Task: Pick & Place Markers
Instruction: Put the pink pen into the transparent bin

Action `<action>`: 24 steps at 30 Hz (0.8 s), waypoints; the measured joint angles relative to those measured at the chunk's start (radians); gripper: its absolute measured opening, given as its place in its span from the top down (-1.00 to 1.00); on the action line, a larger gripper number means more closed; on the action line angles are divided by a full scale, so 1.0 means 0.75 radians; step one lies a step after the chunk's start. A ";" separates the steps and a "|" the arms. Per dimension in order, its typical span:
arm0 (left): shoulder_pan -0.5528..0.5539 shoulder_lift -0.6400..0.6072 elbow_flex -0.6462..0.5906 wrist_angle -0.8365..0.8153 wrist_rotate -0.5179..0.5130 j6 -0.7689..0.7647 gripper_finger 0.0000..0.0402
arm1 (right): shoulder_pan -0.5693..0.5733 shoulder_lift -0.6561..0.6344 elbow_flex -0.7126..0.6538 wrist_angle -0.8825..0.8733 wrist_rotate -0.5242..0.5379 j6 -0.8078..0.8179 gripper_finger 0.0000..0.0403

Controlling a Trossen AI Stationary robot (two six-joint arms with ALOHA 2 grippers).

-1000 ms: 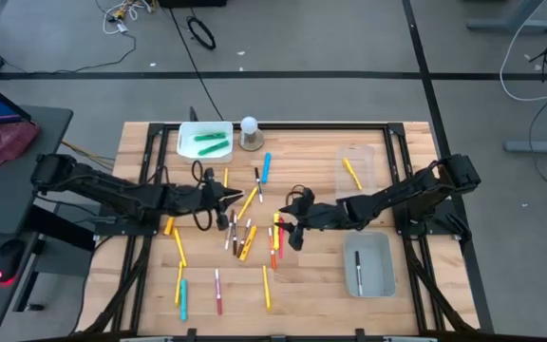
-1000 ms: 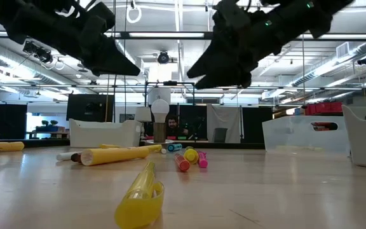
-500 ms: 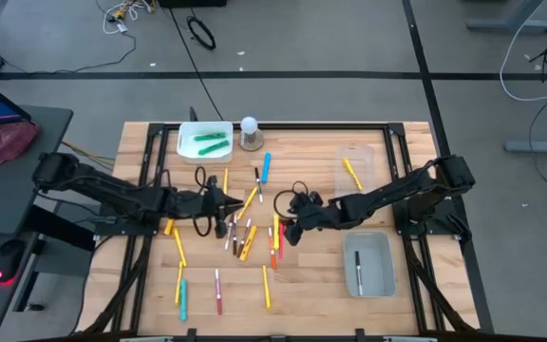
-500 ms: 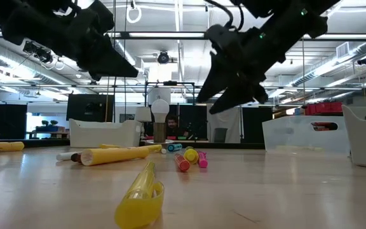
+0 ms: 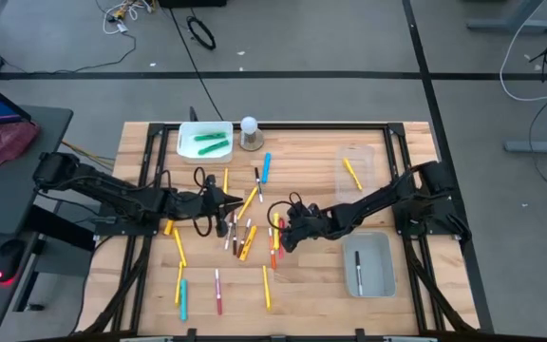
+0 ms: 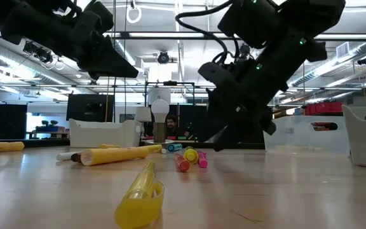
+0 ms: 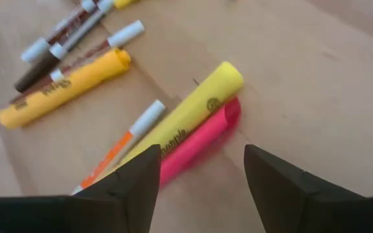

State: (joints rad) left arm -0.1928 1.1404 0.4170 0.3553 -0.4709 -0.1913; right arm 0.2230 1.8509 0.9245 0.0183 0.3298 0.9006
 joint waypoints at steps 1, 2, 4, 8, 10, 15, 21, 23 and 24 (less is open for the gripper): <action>0.000 0.000 0.000 0.001 0.000 -0.001 0.73 | 0.000 0.014 0.000 0.021 -0.002 0.000 -0.11; 0.000 0.000 0.000 0.000 0.000 -0.005 0.73 | 0.000 0.024 0.000 0.028 -0.008 0.003 -0.11; 0.000 0.000 0.000 0.000 0.000 -0.010 0.72 | -0.001 0.047 0.000 0.056 -0.010 0.013 -0.11; 0.000 0.000 0.000 0.000 0.000 -0.010 0.73 | -0.007 0.078 0.001 0.093 0.007 0.021 -0.11; 0.000 0.000 0.000 0.001 0.000 -0.010 0.73 | -0.009 0.089 0.004 0.101 0.019 0.031 -0.11; -0.001 0.000 0.000 -0.001 0.000 -0.016 0.73 | -0.010 0.094 0.005 0.104 0.039 0.018 -0.11; -0.001 -0.001 0.000 0.000 0.000 -0.020 0.72 | -0.012 0.095 0.004 0.082 0.047 0.000 -0.10; -0.001 -0.001 0.000 0.000 0.000 -0.020 0.72 | -0.012 0.095 0.005 0.071 0.049 -0.001 -0.09; -0.001 -0.001 0.000 0.000 0.000 -0.020 0.72 | -0.012 0.095 0.005 0.068 0.051 -0.002 -0.07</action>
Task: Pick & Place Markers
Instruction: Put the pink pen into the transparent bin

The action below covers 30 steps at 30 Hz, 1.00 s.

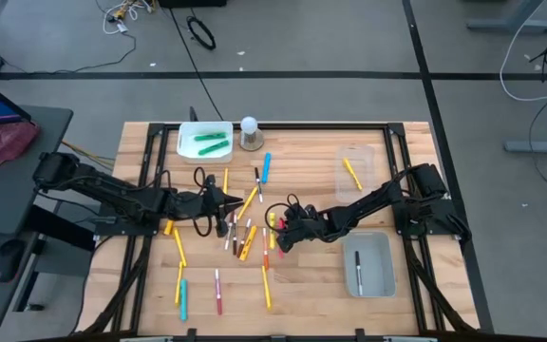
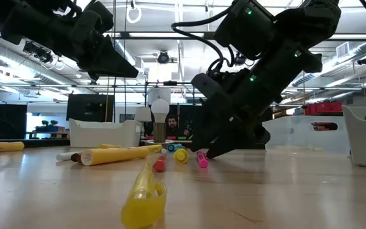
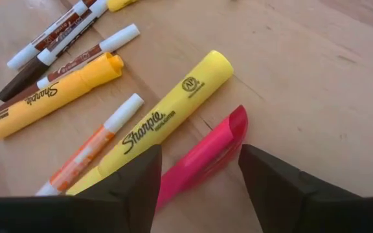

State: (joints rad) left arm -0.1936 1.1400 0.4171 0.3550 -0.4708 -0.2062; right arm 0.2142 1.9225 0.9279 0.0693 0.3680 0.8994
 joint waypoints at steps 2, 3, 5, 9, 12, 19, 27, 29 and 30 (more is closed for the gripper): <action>0.000 0.000 0.000 0.000 0.000 -0.001 0.72 | 0.000 0.000 0.000 -0.002 0.004 -0.011 -0.04; 0.000 0.000 0.000 0.000 0.000 -0.001 0.72 | -0.001 0.000 -0.001 -0.001 0.005 -0.016 -0.02; 0.000 0.000 0.000 0.000 0.000 -0.002 0.72 | -0.001 0.001 -0.001 -0.001 0.009 -0.028 0.01; 0.000 -0.001 0.000 0.000 0.000 -0.011 0.72 | -0.001 0.001 -0.002 -0.002 0.012 -0.029 0.08; 0.000 -0.001 0.000 0.000 0.000 -0.013 0.72 | -0.001 0.001 -0.003 -0.002 0.014 -0.029 0.12; 0.000 -0.001 0.000 0.000 0.000 -0.019 0.72 | -0.002 0.002 -0.005 -0.004 0.018 -0.039 0.18; 0.000 -0.001 0.000 0.000 0.000 -0.018 0.72 | -0.002 0.002 -0.006 0.023 0.018 -0.039 0.18; 0.000 -0.001 0.000 0.000 0.000 -0.018 0.72 | -0.002 0.002 -0.006 0.024 0.017 -0.039 0.18; 0.000 -0.001 0.000 0.000 0.000 -0.018 0.72 | -0.002 0.002 -0.006 0.024 0.017 -0.039 0.18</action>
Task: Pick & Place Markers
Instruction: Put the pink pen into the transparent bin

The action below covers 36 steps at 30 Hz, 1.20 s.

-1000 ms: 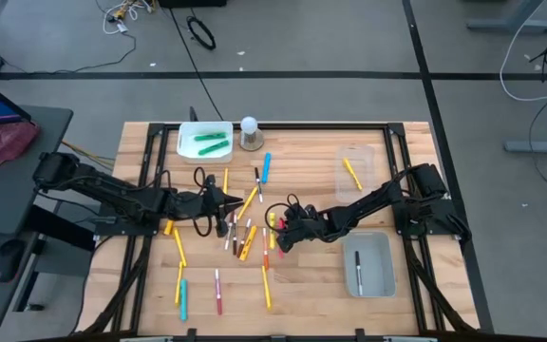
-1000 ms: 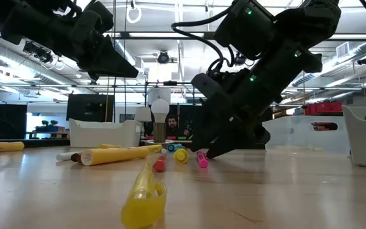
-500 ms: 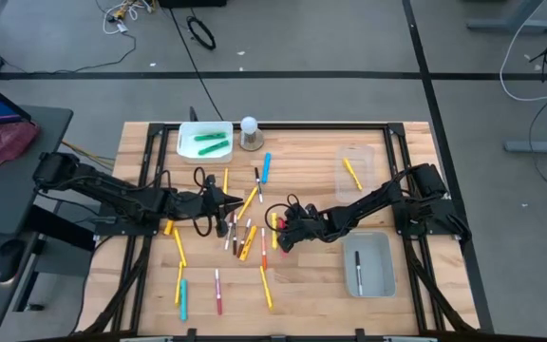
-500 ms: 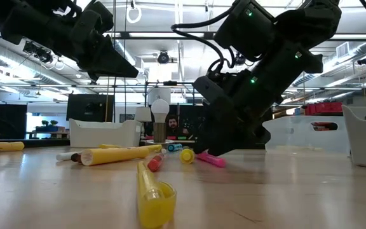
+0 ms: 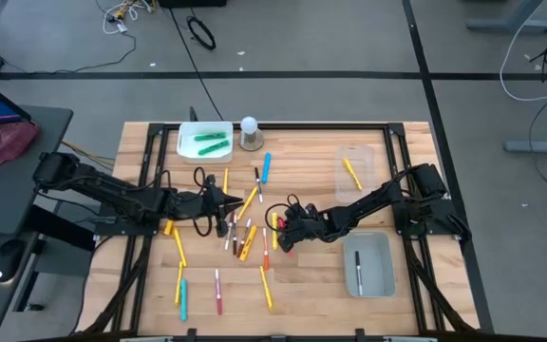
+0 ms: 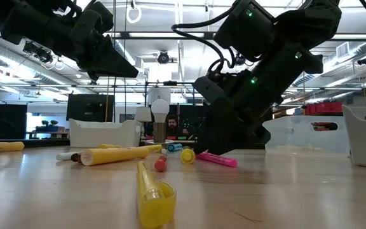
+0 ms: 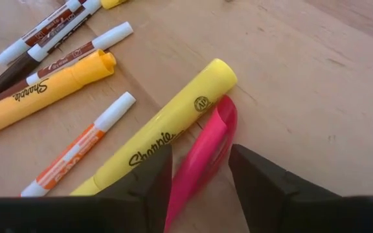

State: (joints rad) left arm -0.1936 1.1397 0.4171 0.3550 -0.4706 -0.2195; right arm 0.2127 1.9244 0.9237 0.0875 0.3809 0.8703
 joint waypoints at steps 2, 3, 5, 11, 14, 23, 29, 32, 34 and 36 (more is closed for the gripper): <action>0.000 0.000 0.000 0.000 0.000 0.001 0.72 | 0.000 0.000 0.000 0.001 -0.001 0.000 0.18; 0.000 0.000 0.000 0.000 0.000 0.001 0.72 | 0.000 0.000 0.000 0.002 -0.001 0.000 0.18; 0.000 0.000 0.000 0.000 0.000 0.002 0.72 | 0.000 0.000 0.000 0.003 -0.001 0.000 0.18; 0.000 0.000 0.000 0.000 0.000 0.003 0.72 | 0.000 0.000 0.000 0.004 -0.005 0.000 0.18; 0.000 0.000 0.000 0.000 0.000 0.003 0.72 | 0.000 0.000 0.000 0.005 -0.006 0.000 0.18; 0.000 0.000 0.001 0.000 0.000 0.003 0.72 | 0.000 0.001 0.000 0.006 -0.006 0.000 0.18; 0.000 0.000 0.001 0.000 0.000 0.003 0.72 | -0.002 -0.020 -0.002 -0.006 -0.019 -0.012 0.18; 0.000 0.000 0.001 -0.001 0.000 0.003 0.72 | -0.003 -0.026 -0.002 -0.012 -0.014 -0.024 0.18; -0.001 0.000 0.001 0.000 0.000 0.002 0.72 | -0.005 -0.027 -0.002 -0.012 -0.013 -0.024 0.18; 0.000 0.000 0.001 -0.001 0.000 0.002 0.72 | -0.005 -0.028 -0.002 -0.014 -0.009 -0.021 0.18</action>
